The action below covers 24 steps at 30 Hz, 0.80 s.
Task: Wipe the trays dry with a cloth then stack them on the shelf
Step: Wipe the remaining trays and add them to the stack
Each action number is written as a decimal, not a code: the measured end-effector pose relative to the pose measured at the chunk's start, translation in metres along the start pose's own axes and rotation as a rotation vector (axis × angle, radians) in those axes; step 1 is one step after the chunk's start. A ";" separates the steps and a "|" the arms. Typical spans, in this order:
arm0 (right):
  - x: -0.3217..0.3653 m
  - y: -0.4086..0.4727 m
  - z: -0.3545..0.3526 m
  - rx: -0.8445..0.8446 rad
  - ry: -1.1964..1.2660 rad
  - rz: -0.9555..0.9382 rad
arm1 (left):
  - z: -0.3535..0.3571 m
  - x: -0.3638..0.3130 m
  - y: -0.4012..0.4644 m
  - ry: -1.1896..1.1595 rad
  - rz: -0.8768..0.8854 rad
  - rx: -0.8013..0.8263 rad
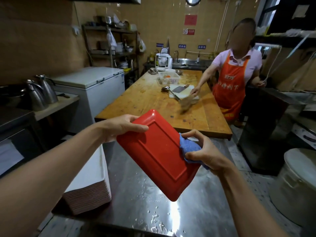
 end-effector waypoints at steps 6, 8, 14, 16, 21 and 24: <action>0.019 0.008 -0.001 -0.023 -0.110 -0.108 | -0.001 0.015 0.000 -0.154 0.101 -0.047; 0.024 0.009 0.002 -0.082 -0.255 -0.179 | -0.004 0.026 0.000 -0.222 0.110 -0.098; 0.010 0.006 0.004 -0.248 -0.445 -0.239 | -0.006 0.044 0.005 -0.395 0.108 -0.237; 0.005 0.009 0.003 -0.261 -0.489 -0.210 | -0.002 0.047 0.010 -0.455 0.098 -0.269; -0.003 -0.001 0.013 -0.277 -0.585 -0.244 | -0.001 0.054 0.020 -0.562 0.078 -0.381; -0.012 -0.017 0.023 -0.300 -0.668 -0.326 | 0.001 0.058 0.020 -0.612 0.082 -0.417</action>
Point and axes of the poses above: each hand's wrist, its own y-axis towards the middle knuckle, its own z-axis out of the palm, x = y × z, the point moved 6 cm from there along y, towards the middle knuckle, and after that the axes turned 2 degrees about -y, right-handed, at the moved point
